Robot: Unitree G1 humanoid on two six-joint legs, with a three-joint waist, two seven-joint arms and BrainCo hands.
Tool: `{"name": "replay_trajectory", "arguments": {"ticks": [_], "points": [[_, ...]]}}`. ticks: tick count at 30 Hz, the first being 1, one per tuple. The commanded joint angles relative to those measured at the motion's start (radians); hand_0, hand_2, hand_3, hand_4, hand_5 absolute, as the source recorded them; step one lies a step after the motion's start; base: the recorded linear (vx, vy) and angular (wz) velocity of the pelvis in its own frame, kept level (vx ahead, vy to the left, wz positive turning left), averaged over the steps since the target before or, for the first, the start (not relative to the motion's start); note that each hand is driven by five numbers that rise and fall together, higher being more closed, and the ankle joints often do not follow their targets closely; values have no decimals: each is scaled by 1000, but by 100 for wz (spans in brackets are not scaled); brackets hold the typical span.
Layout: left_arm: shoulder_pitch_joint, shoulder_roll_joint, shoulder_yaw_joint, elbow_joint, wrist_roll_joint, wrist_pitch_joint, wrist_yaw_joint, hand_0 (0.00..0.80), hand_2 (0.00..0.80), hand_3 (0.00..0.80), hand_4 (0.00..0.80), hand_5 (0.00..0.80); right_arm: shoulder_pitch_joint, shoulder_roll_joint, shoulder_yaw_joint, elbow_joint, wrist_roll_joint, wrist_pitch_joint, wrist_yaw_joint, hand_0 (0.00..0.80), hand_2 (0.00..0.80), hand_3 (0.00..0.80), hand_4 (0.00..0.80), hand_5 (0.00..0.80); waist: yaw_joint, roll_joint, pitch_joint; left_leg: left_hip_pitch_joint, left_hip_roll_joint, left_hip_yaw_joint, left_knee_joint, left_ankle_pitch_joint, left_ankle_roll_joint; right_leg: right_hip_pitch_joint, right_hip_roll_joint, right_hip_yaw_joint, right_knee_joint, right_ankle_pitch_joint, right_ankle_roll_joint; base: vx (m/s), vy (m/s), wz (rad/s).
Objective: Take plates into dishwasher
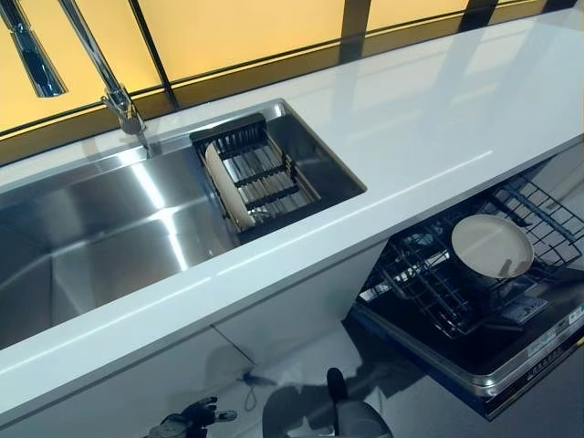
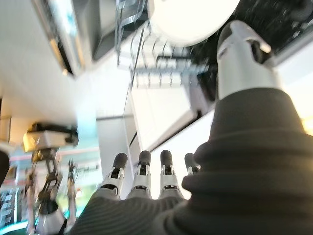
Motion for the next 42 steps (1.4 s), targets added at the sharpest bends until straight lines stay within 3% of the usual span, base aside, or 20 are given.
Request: {"name": "replay_trajectory", "arguments": {"ticks": [1, 5, 9, 15, 21, 23, 25, 26, 27, 29, 33, 36, 42], "points": [[-19, 49, 29, 44, 15, -6, 19, 0, 0, 0, 0, 0, -32, -91, -81, -26, 55, -20, -24, 0, 0, 0, 0, 0, -3, -89, -30, 60, 55, -4, 5, 5, 3, 36, -21, 33, 3, -24, 88, 33, 25, -4], [-11, 47, 21, 44, -13, -10, 32, 0, 0, 0, 0, 0, -95, -178, -98, -53, 26, -29, -45, 0, 0, 0, 0, 0, 14, -103, -40, 57, 58, -14, 5, 10, 3, 55, -19, 18, 3, -31, 86, 25, 17, 2], [-4, 54, 6, 39, -47, -12, 39, 0, 0, 0, 0, 0, -237, -249, -12, -84, -43, -84, -99, 0, 0, 0, 0, 0, 51, -115, -47, 49, 59, -34, 5, 20, 3, 76, -21, -7, 3, -43, 83, 44, 21, 9], [0, 79, -4, 29, -101, -9, 35, 0, 0, 0, 0, 0, -669, -273, 373, -144, -186, -147, -175, 0, 0, 0, 0, 0, 126, -133, -47, 17, 52, -92, 5, 40, 6, 111, -33, -72, 3, -65, 78, 42, 33, 17], [26, 81, 24, 17, -151, 12, 26, 0, 0, 0, 0, 0, -1127, -189, 847, -250, -441, -230, -285, 0, 0, 0, 0, 0, 183, -129, -47, -11, 40, -154, 5, 60, 14, 144, -49, -132, 3, -81, 78, 78, 36, 34], [32, 73, 42, 14, -154, 20, 22, 0, 0, 0, 0, 0, -1209, -162, 936, -281, -496, -251, -299, 0, 0, 0, 0, 0, 198, -119, -43, -18, 37, -168, 5, 66, 18, 154, -53, -149, 3, -85, 78, 85, 32, 32], [34, 71, 56, 13, -177, 26, 25, 0, 0, 0, 0, 0, -1234, -138, 963, -316, -540, -266, -313, 0, 0, 0, 0, 0, 212, -114, -38, -29, 35, -181, 5, 71, 20, 159, -57, -162, 3, -89, 78, 40, 26, 31], [28, 71, 67, 11, -187, 82, 42, 0, 0, 0, 0, 0, -1233, -117, 967, -339, -580, -263, -318, 0, 0, 0, 0, 0, 224, -112, -31, -39, 32, -191, 5, 75, 21, 160, -61, -172, 3, -90, 78, -64, -59, 30], [35, -12, 94, 27, -137, 30, 97, 0, 0, 0, 0, 0, -1127, -85, 828, -461, -674, -199, -233, 0, 0, 0, 0, 0, 250, -106, -16, -67, 27, -206, 5, 78, 20, 154, -63, -194, 3, -88, 84, -73, -77, 24], [28, 23, 125, 57, -137, 13, 65, 0, 0, 0, 0, 0, -1064, -100, 802, -497, -671, -190, -239, 0, 0, 0, 0, 0, 256, -122, -5, -78, 27, -230, 5, 83, 14, 155, -60, -200, 3, -95, 81, -1, -18, 39], [-8, 33, 94, 8, -245, 136, 102, 0, 0, 0, 0, 0, -1133, -67, 925, -477, -702, -264, -266, 0, 0, 0, 0, 0, 266, -117, 8, -77, 14, -260, 5, 93, 22, 186, -69, -216, 3, -101, 79, 133, 73, 41], [13, 38, 76, -26, -273, 148, 111, 0, 0, 0, 0, 0, -1162, -32, 980, -425, -754, -306, -280, 0, 0, 0, 0, 0, 292, -108, 18, -99, 8, -284, 5, 107, 21, 192, -72, -235, 3, -104, 79, 65, 37, 22], [-10, 43, 93, 4, -278, 103, 80, 0, 0, 0, 0, 0, -1153, 15, 1000, -406, -811, -297, -290, 0, 0, 0, 0, 0, 309, -102, 55, -157, -4, -303, 5, 127, 18, 168, -79, -256, 3, -102, 79, -53, 18, 13]]}}
